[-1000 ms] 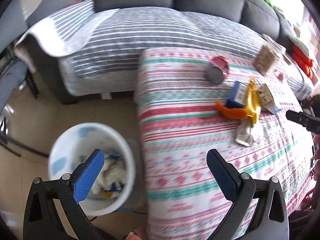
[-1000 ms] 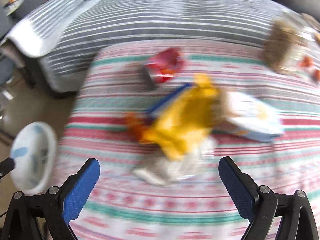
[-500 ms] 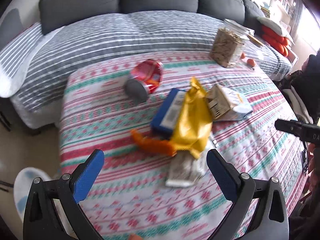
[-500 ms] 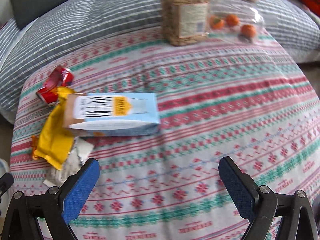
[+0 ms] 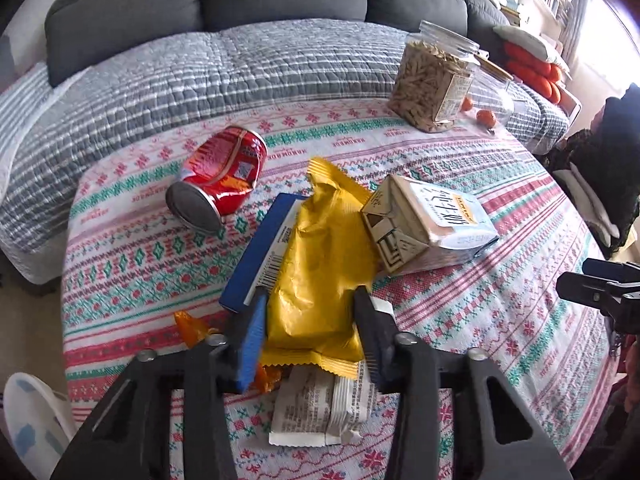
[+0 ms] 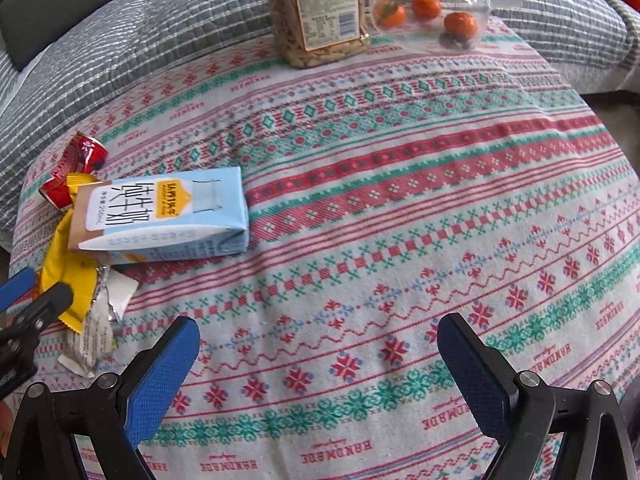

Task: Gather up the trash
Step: 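Grasp the yellow snack wrapper on the table with the left gripper, then lift the yellow wrapper with the left gripper while the right gripper grasps the blue milk carton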

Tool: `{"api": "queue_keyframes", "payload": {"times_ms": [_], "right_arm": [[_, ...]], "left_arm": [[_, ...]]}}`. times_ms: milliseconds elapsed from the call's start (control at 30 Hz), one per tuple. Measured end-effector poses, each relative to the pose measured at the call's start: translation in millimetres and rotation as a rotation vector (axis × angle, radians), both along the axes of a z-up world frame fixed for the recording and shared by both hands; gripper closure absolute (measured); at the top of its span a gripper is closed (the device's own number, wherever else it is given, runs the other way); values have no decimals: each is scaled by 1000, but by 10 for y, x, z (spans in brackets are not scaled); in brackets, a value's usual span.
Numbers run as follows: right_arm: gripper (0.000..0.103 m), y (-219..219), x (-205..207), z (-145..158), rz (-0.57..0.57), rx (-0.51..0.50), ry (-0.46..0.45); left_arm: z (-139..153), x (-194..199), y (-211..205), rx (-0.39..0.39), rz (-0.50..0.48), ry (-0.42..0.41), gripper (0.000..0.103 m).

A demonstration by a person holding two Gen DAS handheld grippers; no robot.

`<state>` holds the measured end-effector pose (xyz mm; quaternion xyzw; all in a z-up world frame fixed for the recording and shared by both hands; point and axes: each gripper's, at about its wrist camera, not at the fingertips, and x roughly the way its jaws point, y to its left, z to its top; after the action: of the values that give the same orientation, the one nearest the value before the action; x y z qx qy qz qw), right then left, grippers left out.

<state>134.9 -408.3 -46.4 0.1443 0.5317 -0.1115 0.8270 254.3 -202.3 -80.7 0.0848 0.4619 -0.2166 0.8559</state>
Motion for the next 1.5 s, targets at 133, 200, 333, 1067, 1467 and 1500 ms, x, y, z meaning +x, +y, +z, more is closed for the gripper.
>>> {"api": "queue_keyframes", "payload": {"times_ms": [133,200,333,1067,1467,1500], "right_arm": [[5,-31,0,-17,1,2,5],[5,-33,9,-13,0,6,4],[5,5,87,20,7,13,-6],[1,355,802,-271,-264,256,9],[5,603,1027,-505,-375,265,-31],[9,643,1028,-496,-362,250,-45]], "left_arm": [[58,-20,78,-28,13,8,66],[141,-47,146,-58,22,-1,67],[326,-111,301,-94,36,-31,67],[536,-179,1550,-96,227,-2,67],[502,-192,1879,-76,249,18,67],[496,-191,1888,-81,252,24,67]]}}
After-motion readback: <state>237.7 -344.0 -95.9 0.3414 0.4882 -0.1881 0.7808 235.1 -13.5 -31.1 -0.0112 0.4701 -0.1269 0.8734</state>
